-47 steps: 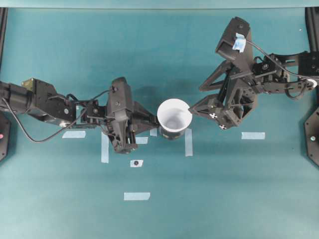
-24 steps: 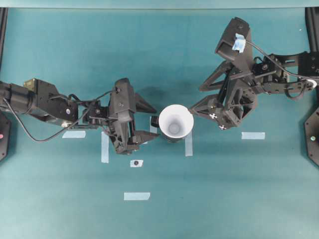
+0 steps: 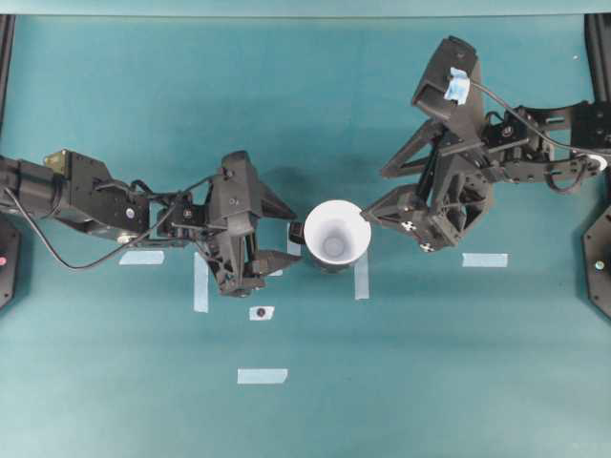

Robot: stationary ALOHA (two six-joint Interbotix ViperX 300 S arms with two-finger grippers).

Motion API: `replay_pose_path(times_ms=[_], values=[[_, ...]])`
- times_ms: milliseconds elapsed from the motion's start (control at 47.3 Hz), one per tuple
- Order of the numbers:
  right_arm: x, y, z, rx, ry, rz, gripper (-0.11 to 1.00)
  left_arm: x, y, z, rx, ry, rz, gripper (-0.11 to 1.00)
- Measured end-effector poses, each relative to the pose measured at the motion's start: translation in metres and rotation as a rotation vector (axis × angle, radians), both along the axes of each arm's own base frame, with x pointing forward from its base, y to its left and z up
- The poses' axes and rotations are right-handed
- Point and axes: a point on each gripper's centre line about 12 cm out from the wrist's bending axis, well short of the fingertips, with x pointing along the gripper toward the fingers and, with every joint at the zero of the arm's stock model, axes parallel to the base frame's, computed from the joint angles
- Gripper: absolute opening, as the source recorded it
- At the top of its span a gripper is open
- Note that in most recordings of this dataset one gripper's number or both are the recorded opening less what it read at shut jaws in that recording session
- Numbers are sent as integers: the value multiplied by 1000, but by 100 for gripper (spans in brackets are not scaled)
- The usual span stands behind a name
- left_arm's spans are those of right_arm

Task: Holding the cup holder with the left arm, the right arm places the cup into the cup holder.

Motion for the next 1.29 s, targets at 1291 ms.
replay_pose_path(times_ms=[1291], values=[[-8,13,-19,-105,65,128,93,-23,-12,45,7,19,-30,88]])
